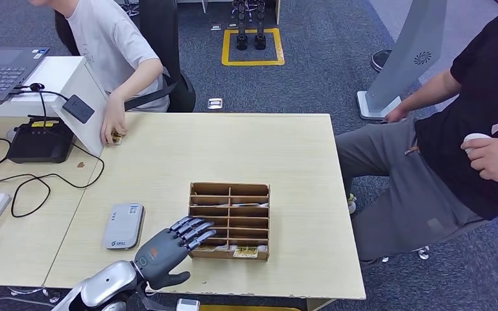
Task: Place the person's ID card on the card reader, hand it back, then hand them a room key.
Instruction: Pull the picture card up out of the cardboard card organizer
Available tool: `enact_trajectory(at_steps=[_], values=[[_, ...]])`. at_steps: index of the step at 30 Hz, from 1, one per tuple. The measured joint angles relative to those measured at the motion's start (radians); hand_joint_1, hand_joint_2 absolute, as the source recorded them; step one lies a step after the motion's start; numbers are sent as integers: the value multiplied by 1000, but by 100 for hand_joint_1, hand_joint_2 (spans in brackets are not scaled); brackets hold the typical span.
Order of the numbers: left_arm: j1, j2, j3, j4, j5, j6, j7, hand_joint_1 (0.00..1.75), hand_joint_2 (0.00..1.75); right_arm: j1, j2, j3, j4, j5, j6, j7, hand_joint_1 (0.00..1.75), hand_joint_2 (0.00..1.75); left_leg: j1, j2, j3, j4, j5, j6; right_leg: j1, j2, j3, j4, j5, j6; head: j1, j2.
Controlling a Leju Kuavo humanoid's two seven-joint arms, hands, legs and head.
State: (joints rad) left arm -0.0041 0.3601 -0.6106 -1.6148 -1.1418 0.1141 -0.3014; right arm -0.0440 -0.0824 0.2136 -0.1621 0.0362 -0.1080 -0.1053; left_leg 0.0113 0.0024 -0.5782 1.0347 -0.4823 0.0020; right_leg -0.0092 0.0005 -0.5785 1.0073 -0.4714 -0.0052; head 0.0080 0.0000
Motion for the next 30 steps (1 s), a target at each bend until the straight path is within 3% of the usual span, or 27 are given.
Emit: enact_trajectory(at_steps=[10,14,15,30], values=[[0,-1,-12,8,0,-4,2,0,175,0,0,-2,0,4,0,0,0,0,0,0,0,0,0,0,0,0,0,0,0,0,0,0],[0,-9,-24,19,-8,-5,15,169,175,-1,0,-8,0,7,0,1,0,0,0,0,0,0,0,0,0,0,0,0,0,0,0,0],[0,-11,-26,24,-11,-5,21,175,175,-1,0,-10,0,7,0,1,0,0,0,0,0,0,0,0,0,0,0,0,0,0,0,0],[-31,-40,-29,45,4,2,31,175,175,-1,0,-26,-1,6,2,-11,0,0,0,0,1,0,0,0,0,0,2,0,0,0,0,0]])
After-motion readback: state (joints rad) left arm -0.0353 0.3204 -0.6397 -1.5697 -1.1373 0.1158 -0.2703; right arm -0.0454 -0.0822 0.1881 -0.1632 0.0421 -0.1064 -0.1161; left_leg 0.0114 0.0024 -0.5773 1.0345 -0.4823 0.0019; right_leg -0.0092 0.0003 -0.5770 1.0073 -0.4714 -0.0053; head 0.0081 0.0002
